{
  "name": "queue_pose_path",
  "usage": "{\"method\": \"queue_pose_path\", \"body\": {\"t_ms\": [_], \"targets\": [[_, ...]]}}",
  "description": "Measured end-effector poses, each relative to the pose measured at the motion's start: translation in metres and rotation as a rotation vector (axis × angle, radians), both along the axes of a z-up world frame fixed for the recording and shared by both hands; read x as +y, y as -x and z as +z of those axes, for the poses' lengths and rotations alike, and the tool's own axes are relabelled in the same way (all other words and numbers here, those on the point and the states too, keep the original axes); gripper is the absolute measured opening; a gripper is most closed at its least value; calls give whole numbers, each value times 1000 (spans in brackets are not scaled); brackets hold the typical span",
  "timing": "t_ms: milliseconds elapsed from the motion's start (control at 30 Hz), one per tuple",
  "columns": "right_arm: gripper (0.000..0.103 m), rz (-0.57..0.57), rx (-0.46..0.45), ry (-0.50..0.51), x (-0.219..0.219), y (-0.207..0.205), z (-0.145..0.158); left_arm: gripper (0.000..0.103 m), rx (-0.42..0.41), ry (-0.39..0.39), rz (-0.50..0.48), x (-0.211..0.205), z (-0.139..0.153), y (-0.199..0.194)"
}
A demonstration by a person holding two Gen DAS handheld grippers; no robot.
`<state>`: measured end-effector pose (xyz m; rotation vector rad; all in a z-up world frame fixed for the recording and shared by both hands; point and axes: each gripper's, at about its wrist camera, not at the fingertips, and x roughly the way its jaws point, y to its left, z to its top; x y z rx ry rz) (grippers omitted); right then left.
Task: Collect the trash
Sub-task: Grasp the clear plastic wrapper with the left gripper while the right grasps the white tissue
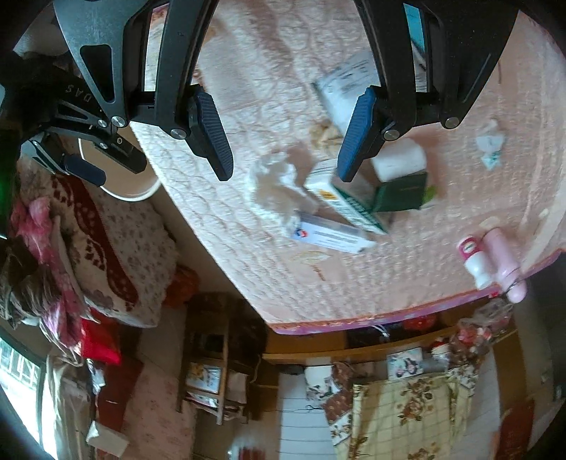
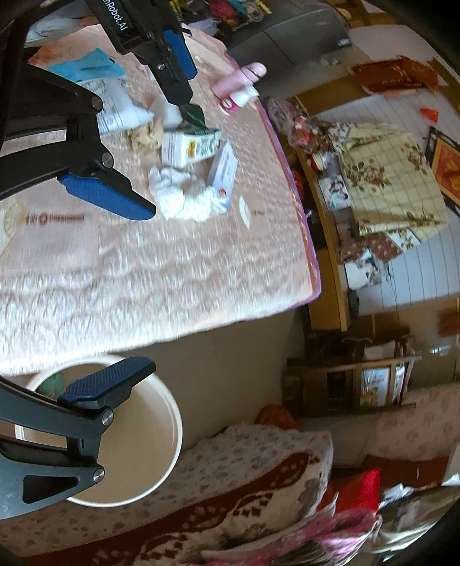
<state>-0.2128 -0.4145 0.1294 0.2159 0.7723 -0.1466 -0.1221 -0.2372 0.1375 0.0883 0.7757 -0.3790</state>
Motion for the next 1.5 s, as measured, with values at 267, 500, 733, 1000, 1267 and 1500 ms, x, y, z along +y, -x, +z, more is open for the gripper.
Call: {"method": "queue_pose_path", "body": {"t_ms": [267,500,733,1000,1267,1500], "targets": [[78,61,9,6,34,-17,0,60,-4,-4,66,40,-2,-4],[79,103,19,7,62,-31,-1,60,4,-1,124,73,-5,-11],[80,149,35,13,85,-46,-7,60,22,-6,169,112,-11,-20],[82,165,77,28,91,-64,-19,60,86,27,216,185,-22,-39],[82,145,84,21,80,-88,-22,60,200,87,320,257,-54,-66],[83,139,115,17,74,-112,-36,60,265,92,342,261,-90,-88]]}}
